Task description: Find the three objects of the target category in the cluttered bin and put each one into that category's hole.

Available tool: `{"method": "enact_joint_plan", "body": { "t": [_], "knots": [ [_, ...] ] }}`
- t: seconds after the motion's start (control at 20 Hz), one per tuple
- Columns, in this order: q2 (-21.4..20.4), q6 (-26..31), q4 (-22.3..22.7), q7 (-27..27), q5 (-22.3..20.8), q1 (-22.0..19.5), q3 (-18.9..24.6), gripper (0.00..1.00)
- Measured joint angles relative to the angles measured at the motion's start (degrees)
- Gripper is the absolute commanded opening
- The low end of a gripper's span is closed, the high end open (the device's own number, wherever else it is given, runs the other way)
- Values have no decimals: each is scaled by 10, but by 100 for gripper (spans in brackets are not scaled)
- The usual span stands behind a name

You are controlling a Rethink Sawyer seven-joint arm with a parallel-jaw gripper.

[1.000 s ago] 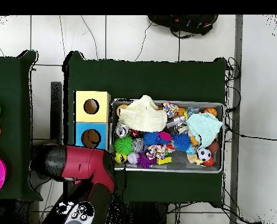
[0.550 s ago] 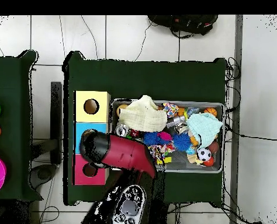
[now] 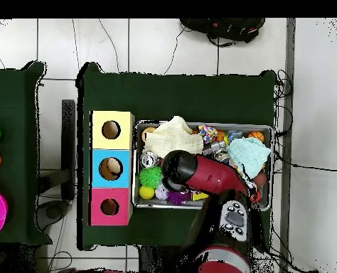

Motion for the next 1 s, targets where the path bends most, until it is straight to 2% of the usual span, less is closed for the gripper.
{"method": "enact_joint_plan", "body": {
  "t": [0.25, 0.55, 0.8, 1.0],
  "knots": [
    [11, 0, -3, 0, -56, -47, 35, 100],
    [11, 0, -2, 0, -100, -69, 69, 100],
    [8, 0, -3, 0, -121, -92, 102, 100],
    [6, 23, -15, 0, -129, -107, 118, 100]
  ]
}}
